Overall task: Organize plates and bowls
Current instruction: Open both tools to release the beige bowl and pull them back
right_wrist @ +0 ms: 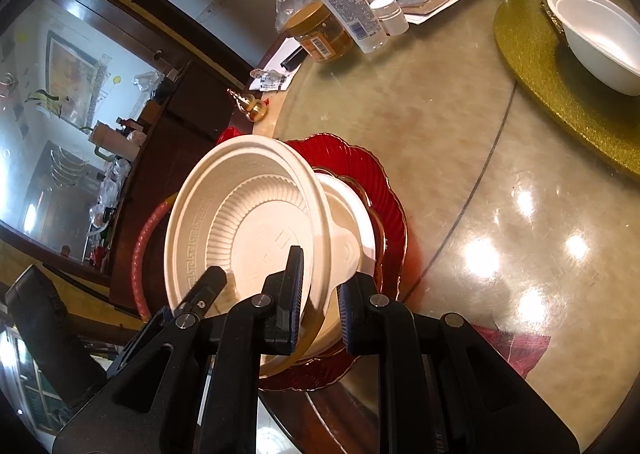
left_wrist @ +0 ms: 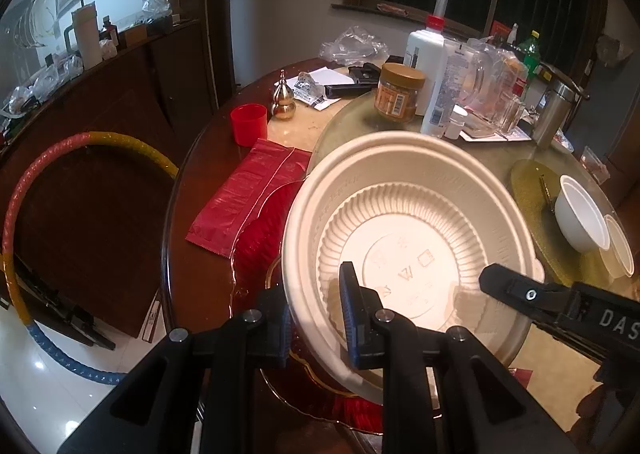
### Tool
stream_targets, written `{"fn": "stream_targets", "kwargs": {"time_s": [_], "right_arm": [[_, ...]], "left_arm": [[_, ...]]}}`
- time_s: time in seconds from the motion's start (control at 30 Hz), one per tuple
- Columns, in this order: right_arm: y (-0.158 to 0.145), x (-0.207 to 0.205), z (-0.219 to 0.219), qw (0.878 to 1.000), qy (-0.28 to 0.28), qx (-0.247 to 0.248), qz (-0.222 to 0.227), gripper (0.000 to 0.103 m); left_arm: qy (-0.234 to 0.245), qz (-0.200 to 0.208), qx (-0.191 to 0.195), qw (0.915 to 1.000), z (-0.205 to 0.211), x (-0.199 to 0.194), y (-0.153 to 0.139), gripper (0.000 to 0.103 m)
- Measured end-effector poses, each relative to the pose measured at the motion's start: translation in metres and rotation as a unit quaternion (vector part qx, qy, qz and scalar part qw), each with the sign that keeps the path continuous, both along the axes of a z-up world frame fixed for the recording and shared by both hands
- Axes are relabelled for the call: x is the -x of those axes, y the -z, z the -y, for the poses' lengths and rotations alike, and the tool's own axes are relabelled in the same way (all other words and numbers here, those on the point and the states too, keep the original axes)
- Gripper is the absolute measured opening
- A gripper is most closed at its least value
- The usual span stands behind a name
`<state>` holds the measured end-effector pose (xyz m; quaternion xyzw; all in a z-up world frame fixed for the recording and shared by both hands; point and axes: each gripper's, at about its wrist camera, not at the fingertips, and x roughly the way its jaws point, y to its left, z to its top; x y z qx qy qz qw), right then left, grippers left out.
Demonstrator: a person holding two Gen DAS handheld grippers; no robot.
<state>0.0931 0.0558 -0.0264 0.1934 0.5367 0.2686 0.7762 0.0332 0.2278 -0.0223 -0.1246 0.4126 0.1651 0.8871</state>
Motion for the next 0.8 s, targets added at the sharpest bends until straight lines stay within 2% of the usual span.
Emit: {"fn": "stream_targets", "kwargs": {"time_s": [0.17,0.2,0.23,0.3,0.37,0.43,0.5,0.6,0.67,0.73,0.8], "right_arm": [[-0.005,0.001,0.001,1.0,0.008,0.007,0.012,0.016],[-0.005,0.001,0.003,1.0,0.011,0.008,0.013,0.017],[-0.006,0.001,0.005,1.0,0.014,0.008,0.014,0.021],[-0.008,0.001,0.01,1.0,0.018,0.005,0.009,0.033],[-0.009,0.002,0.014,1.0,0.022,-0.002,0.009,0.053],[-0.012,0.004,0.02,0.999,0.03,-0.01,0.011,0.061],[-0.015,0.006,0.027,0.999,0.038,-0.021,0.011,0.063],[-0.02,0.011,0.042,0.998,0.056,-0.04,0.016,0.064],[-0.023,0.015,0.054,0.996,0.069,-0.05,0.023,0.073],[-0.026,0.019,0.066,0.995,0.078,-0.056,0.03,0.073],[-0.027,0.024,0.079,0.994,0.081,-0.06,0.035,0.082]], "left_arm": [[-0.006,0.012,-0.002,0.9999,-0.001,0.003,-0.005,0.022],[-0.008,0.014,-0.004,0.9999,-0.001,0.004,-0.006,0.025],[-0.009,0.016,-0.003,0.9998,-0.002,0.005,-0.007,0.029],[-0.014,0.023,0.004,0.9996,-0.004,0.008,-0.009,0.059],[-0.023,0.037,0.012,0.999,-0.008,0.012,-0.013,0.067],[-0.028,0.05,0.019,0.9982,-0.01,0.016,-0.018,0.07],[-0.028,0.063,0.028,0.9972,-0.01,0.021,-0.023,0.08],[-0.027,0.089,0.03,0.9952,-0.006,0.027,-0.032,0.081],[-0.02,0.098,0.02,0.9947,0.003,0.03,-0.036,0.083],[-0.009,0.106,0.009,0.9943,0.013,0.032,-0.039,0.083],[0.013,0.108,-0.004,0.9941,0.029,0.034,-0.04,0.083]]}}
